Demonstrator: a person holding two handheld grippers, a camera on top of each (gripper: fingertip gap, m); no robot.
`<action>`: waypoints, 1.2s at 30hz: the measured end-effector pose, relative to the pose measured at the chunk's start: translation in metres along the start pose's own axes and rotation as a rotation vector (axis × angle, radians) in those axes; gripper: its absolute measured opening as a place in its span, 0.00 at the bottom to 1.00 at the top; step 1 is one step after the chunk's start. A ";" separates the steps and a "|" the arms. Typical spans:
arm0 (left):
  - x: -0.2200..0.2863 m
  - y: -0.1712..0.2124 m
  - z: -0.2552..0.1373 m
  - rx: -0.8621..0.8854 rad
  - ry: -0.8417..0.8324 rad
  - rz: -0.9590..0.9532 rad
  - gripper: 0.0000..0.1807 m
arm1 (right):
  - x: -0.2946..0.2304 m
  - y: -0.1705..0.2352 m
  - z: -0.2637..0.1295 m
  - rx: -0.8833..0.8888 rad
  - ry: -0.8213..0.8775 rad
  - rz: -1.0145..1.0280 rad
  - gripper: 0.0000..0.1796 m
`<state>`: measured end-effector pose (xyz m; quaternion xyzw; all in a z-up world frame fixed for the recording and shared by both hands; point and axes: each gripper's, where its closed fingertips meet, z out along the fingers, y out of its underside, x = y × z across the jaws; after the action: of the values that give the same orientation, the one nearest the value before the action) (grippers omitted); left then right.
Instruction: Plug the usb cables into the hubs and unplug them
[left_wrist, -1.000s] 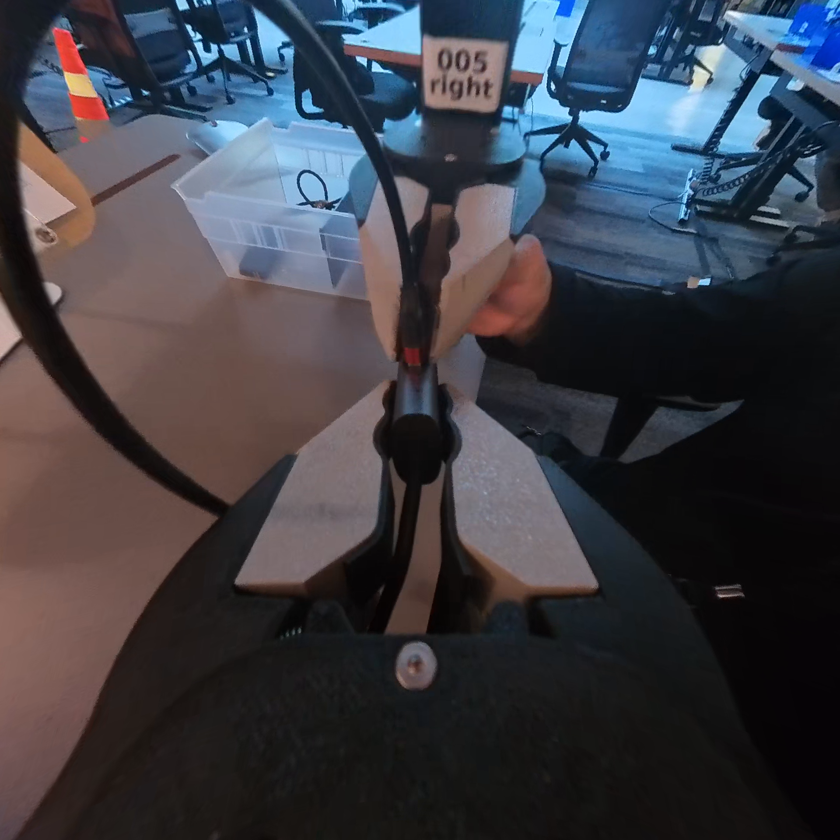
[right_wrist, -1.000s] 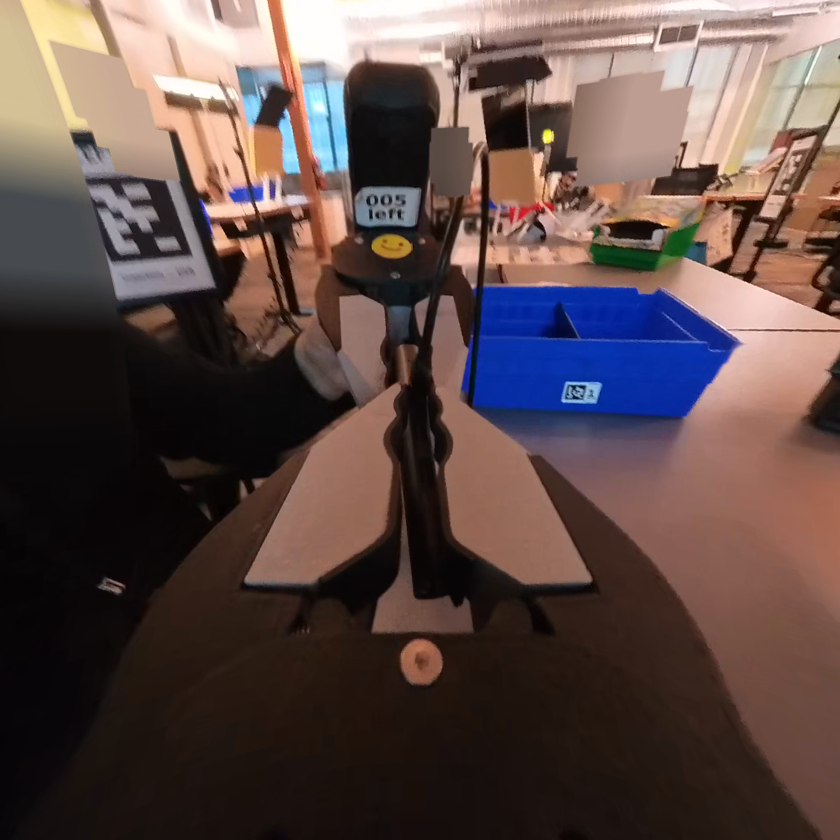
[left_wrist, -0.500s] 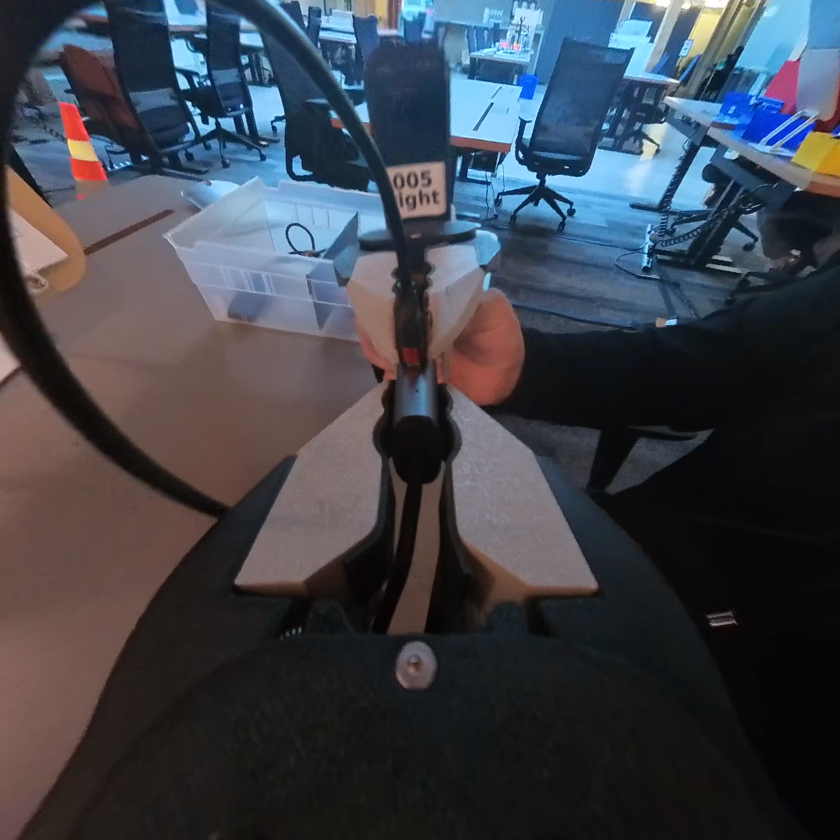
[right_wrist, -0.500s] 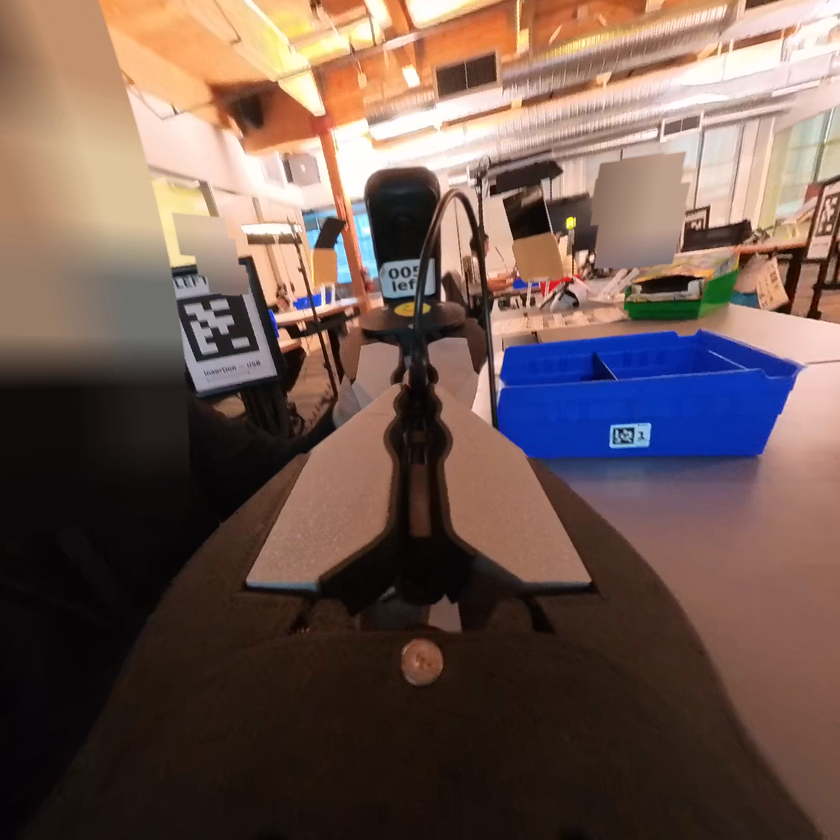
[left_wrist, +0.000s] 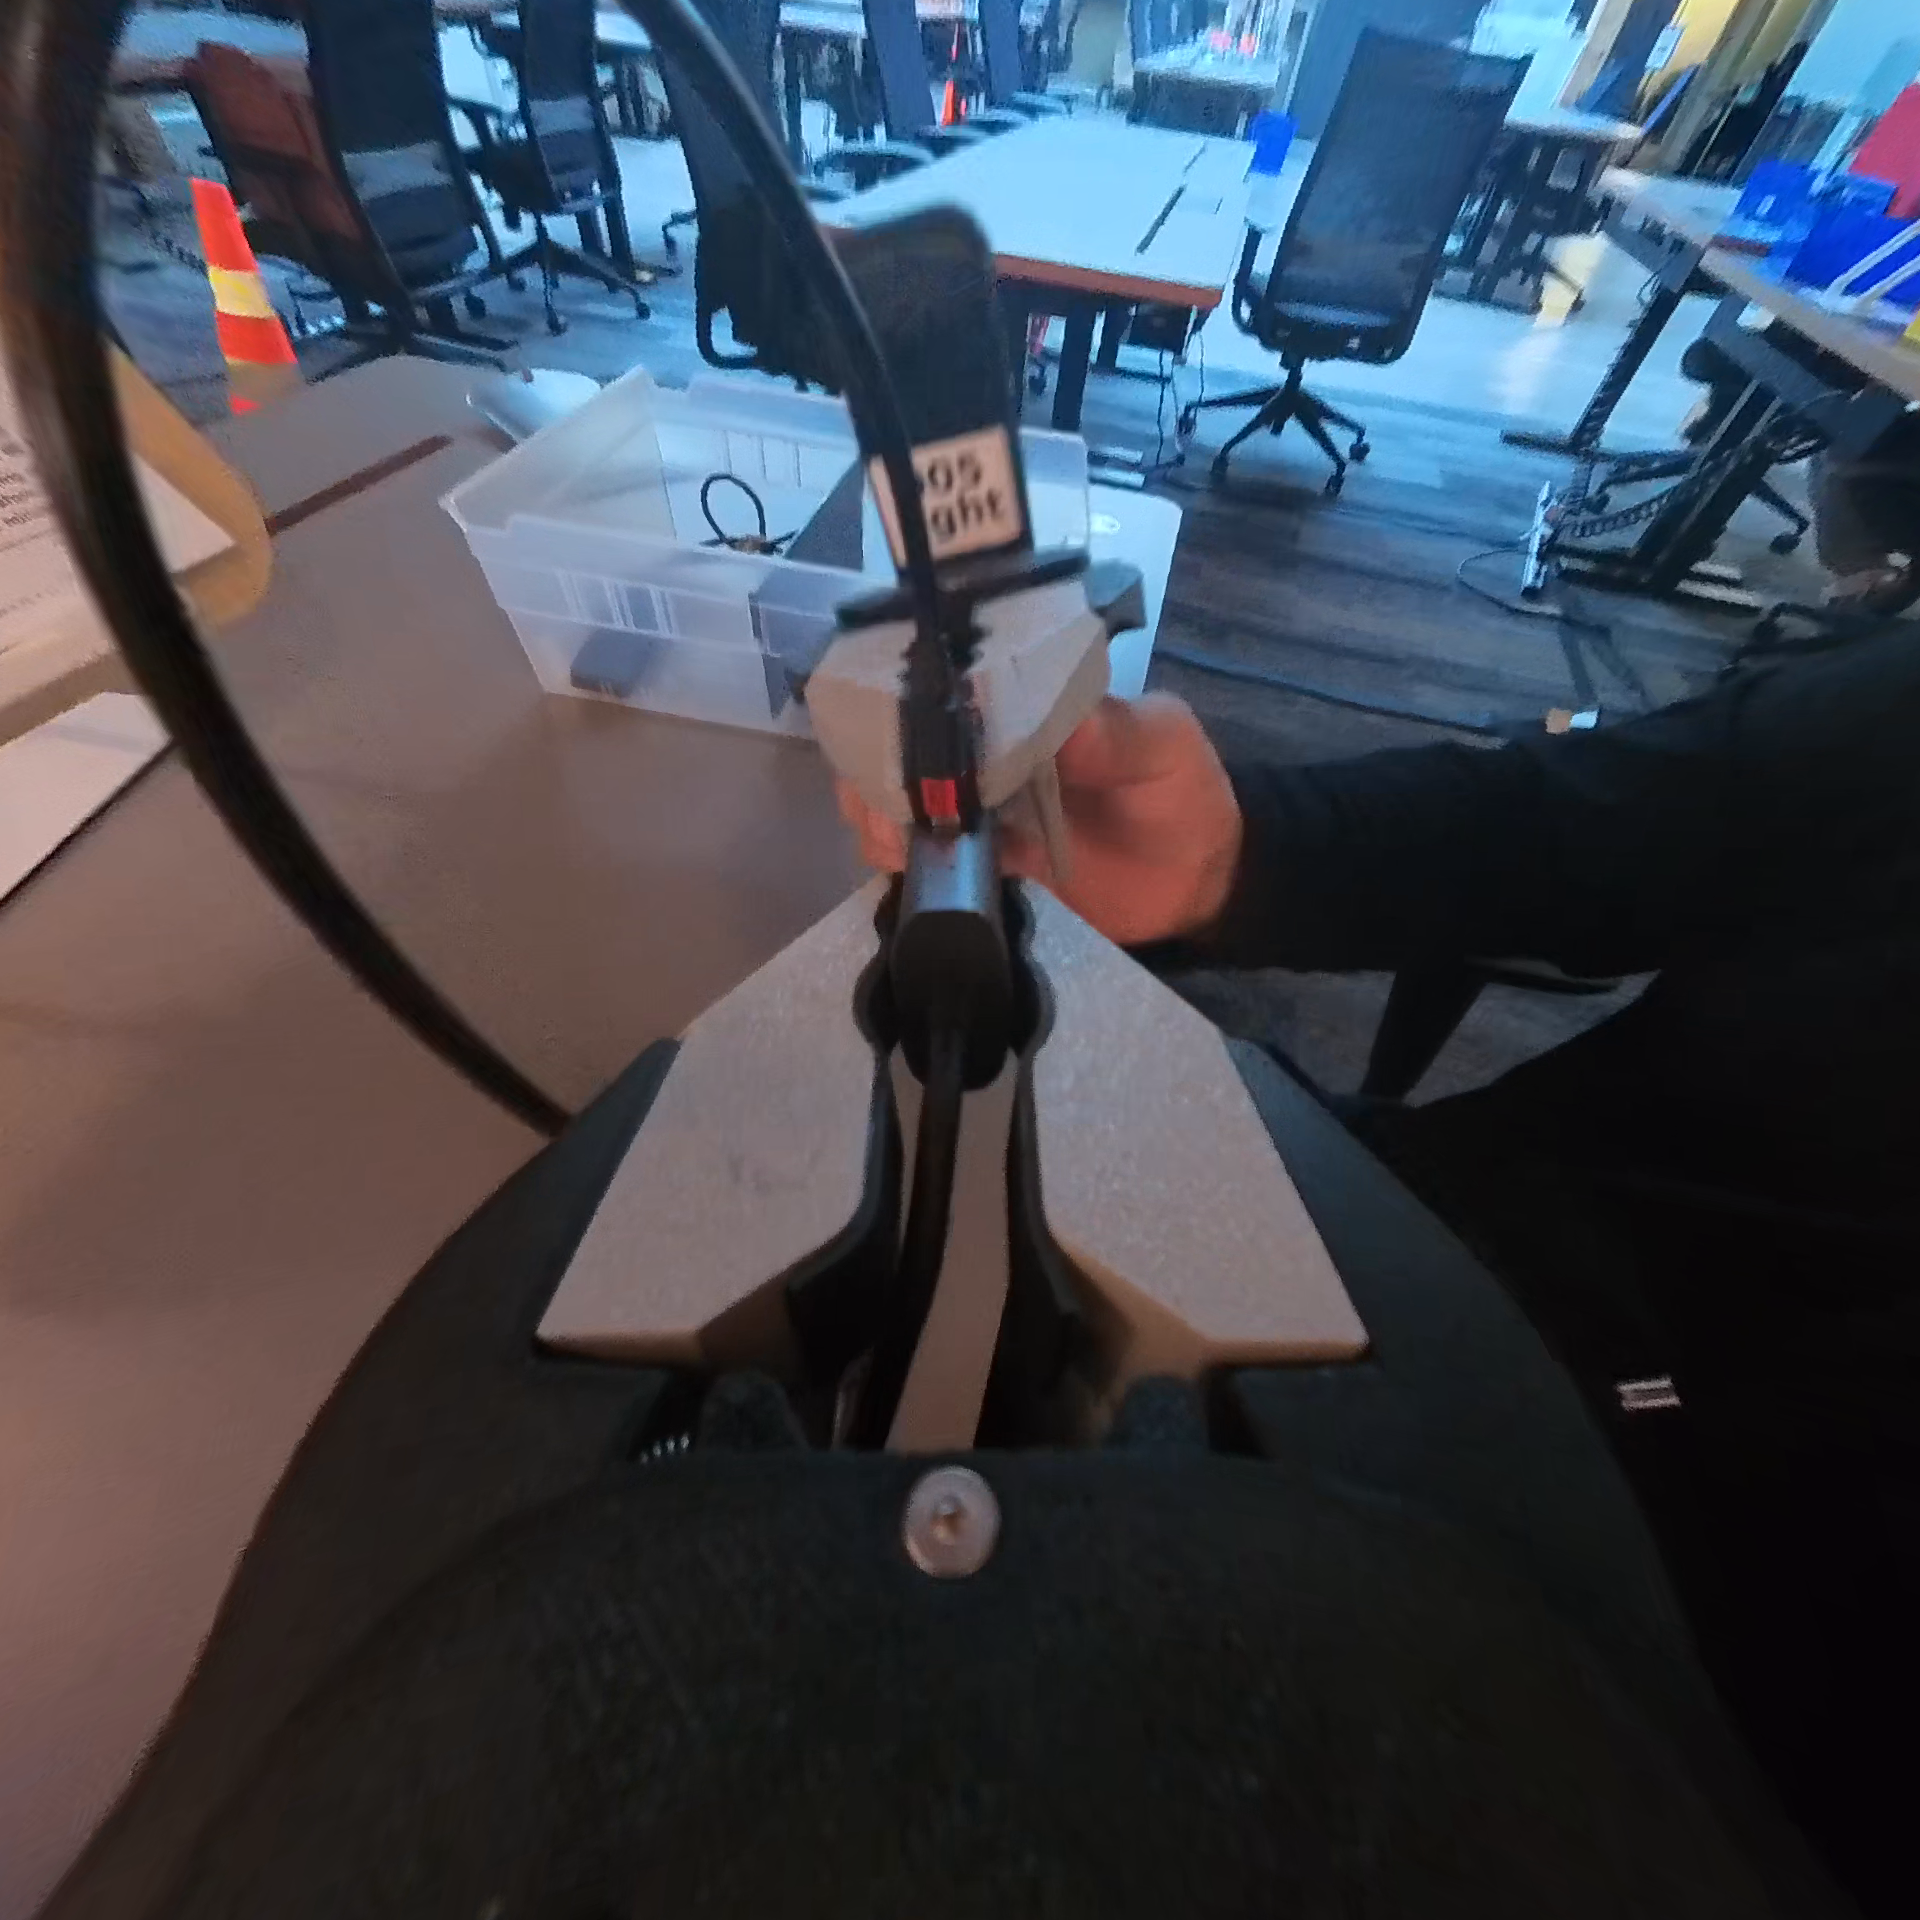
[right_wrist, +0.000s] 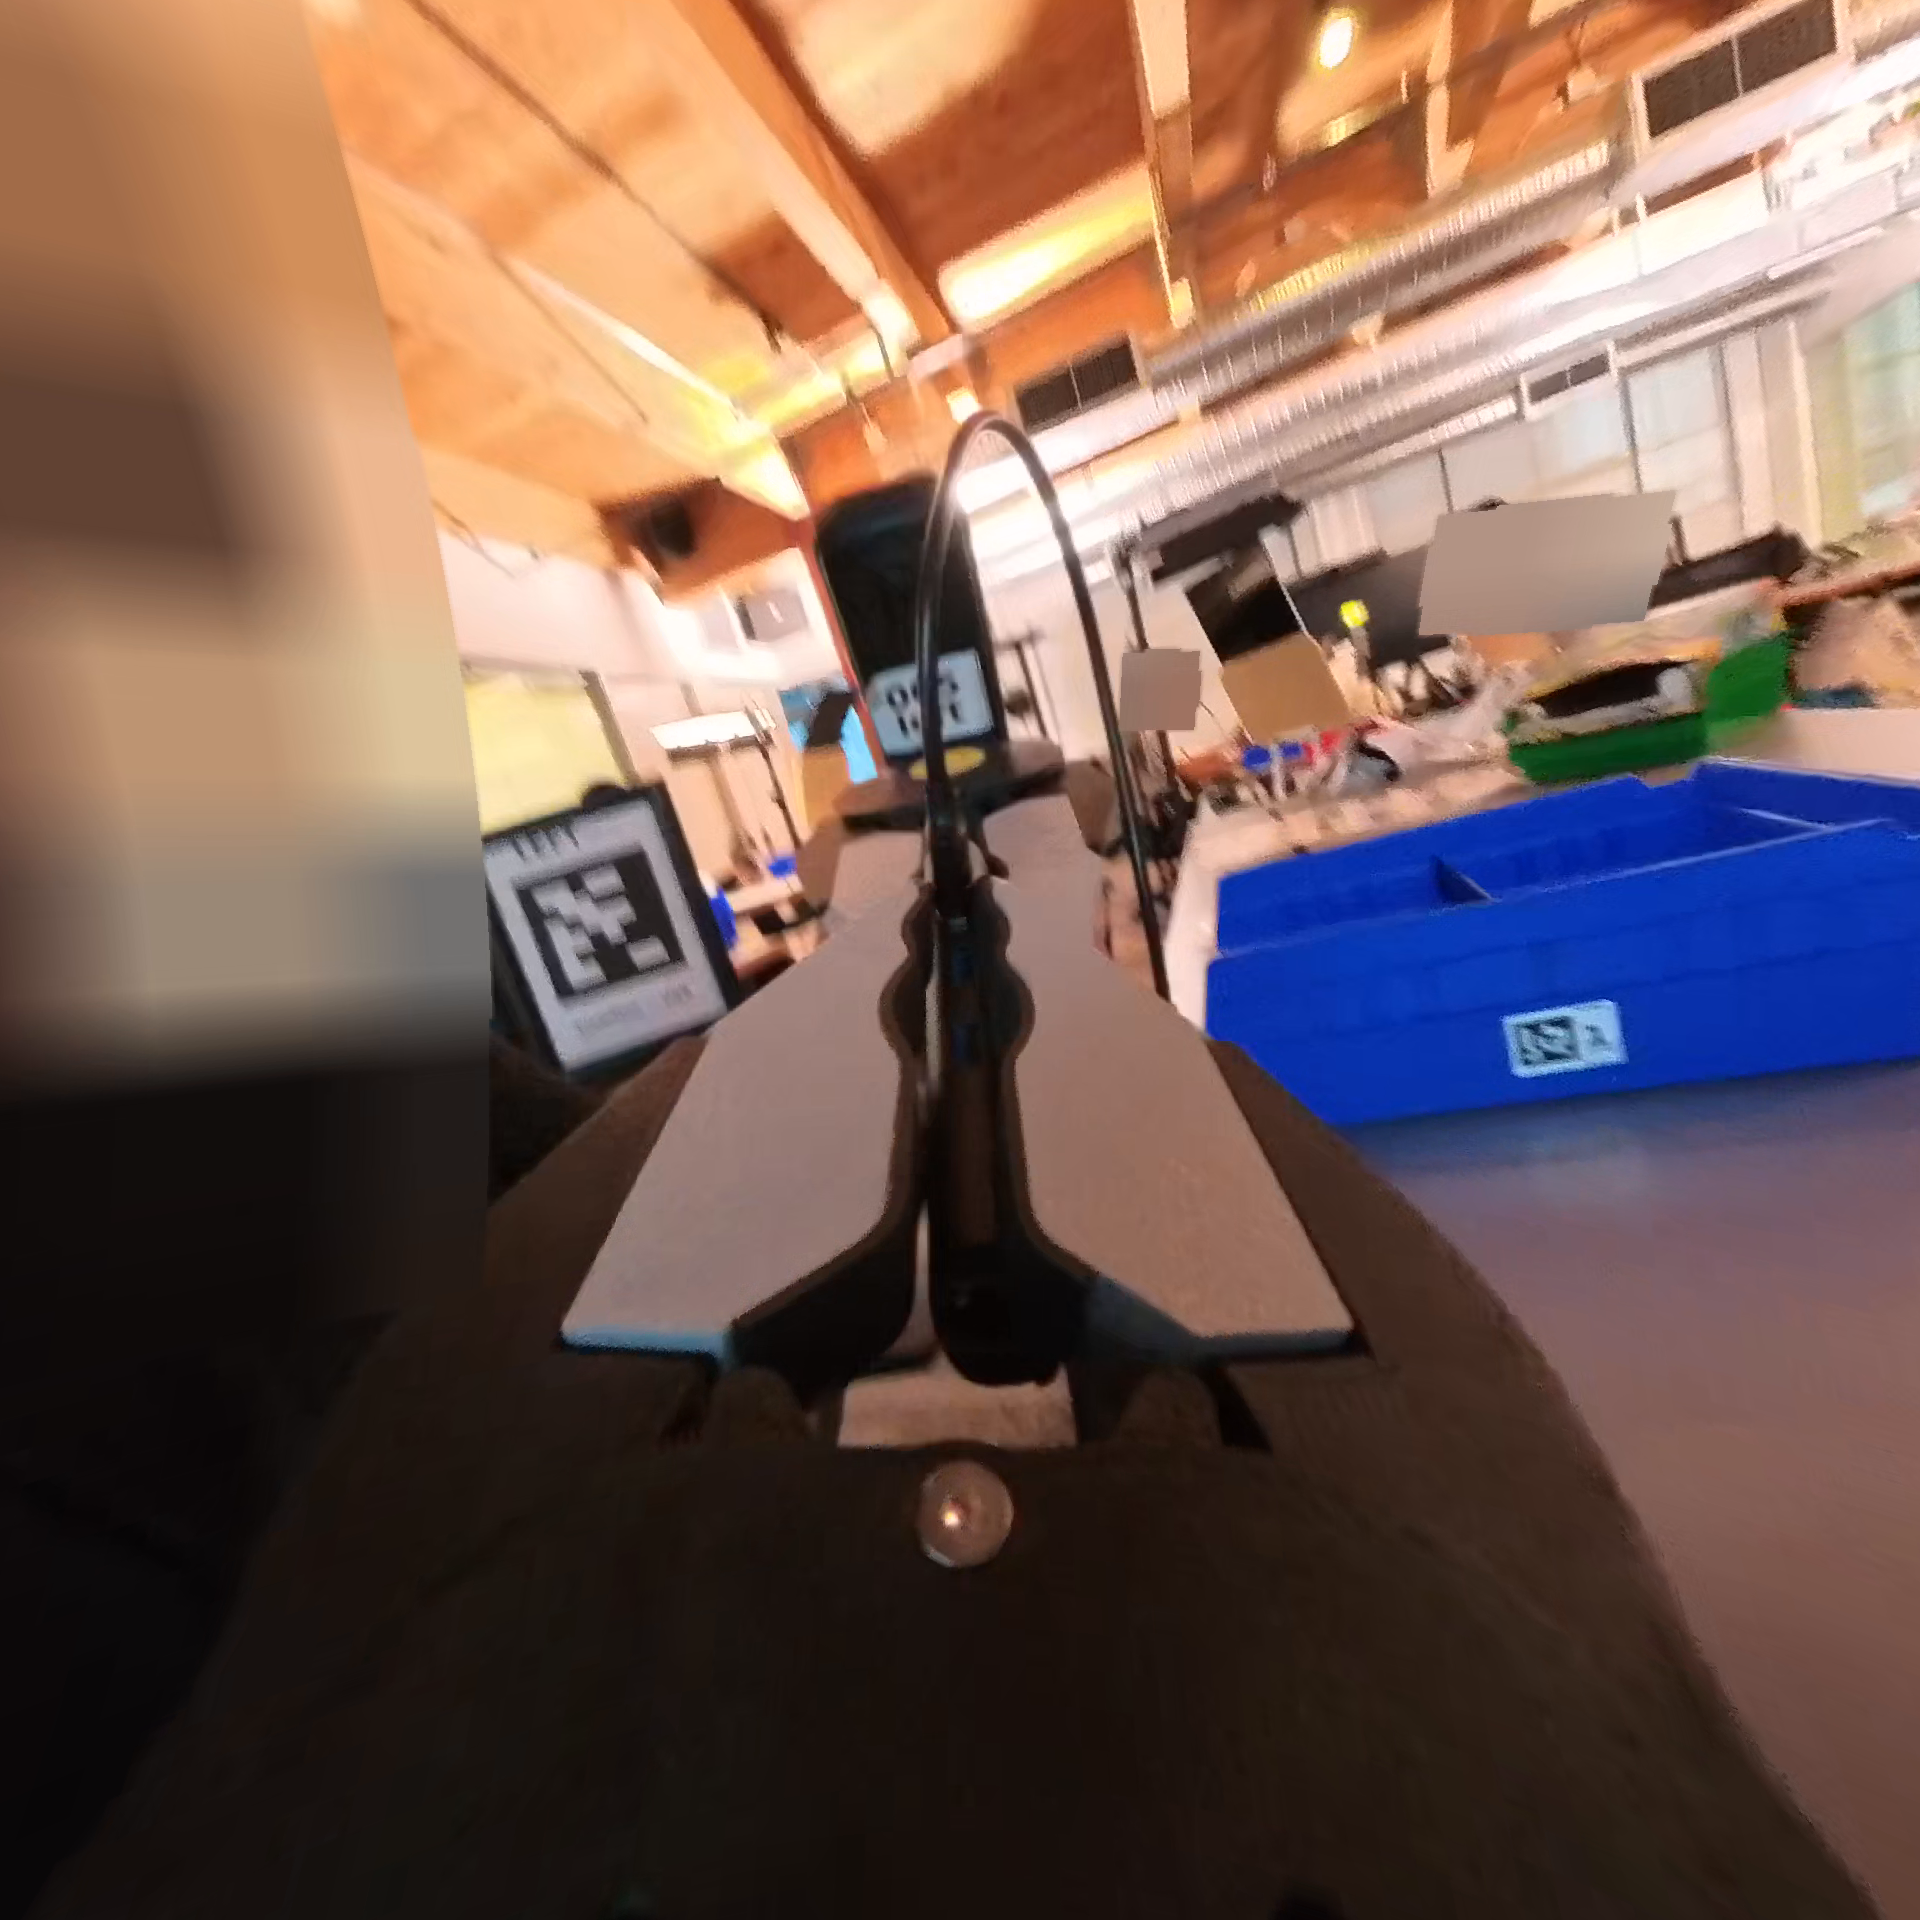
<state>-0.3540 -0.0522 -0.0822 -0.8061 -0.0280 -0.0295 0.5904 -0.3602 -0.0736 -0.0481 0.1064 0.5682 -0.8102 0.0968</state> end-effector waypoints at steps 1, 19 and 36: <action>0.002 0.001 0.000 -0.016 -0.001 0.013 0.08 | -0.002 0.002 0.000 -0.059 0.018 -0.052 0.02; 0.016 -0.001 0.022 0.034 0.021 0.051 0.08 | -0.014 0.002 -0.008 -0.209 0.089 -0.237 0.02; 0.008 -0.003 0.014 0.048 0.034 0.000 0.08 | -0.007 -0.005 -0.006 -0.109 0.023 -0.027 0.02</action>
<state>-0.3459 -0.0376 -0.0829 -0.7910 -0.0185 -0.0425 0.6100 -0.3548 -0.0661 -0.0435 0.1026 0.6138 -0.7781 0.0849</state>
